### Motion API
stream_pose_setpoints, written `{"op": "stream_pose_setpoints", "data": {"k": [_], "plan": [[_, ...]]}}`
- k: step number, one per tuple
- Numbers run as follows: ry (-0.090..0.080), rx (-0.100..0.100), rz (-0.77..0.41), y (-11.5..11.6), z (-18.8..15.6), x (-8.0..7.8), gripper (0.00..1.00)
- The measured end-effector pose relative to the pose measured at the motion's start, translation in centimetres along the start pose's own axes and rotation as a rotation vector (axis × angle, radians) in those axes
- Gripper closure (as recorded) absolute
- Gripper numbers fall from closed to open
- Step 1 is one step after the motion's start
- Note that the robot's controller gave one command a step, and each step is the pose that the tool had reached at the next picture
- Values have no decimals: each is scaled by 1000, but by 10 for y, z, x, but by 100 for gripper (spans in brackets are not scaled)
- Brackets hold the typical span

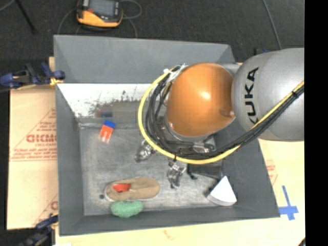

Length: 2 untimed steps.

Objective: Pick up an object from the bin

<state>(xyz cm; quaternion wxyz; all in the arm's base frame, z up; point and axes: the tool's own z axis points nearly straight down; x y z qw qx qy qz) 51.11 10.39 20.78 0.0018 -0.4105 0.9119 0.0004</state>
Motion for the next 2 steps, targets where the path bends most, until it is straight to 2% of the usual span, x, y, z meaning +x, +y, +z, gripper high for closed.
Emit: {"op": "stream_pose_setpoints", "data": {"k": [1, 2], "plan": [[-5, 5, -44, 20, 49, -10, 0], [-29, 9, -89, 36, 130, 1, 100]]}}
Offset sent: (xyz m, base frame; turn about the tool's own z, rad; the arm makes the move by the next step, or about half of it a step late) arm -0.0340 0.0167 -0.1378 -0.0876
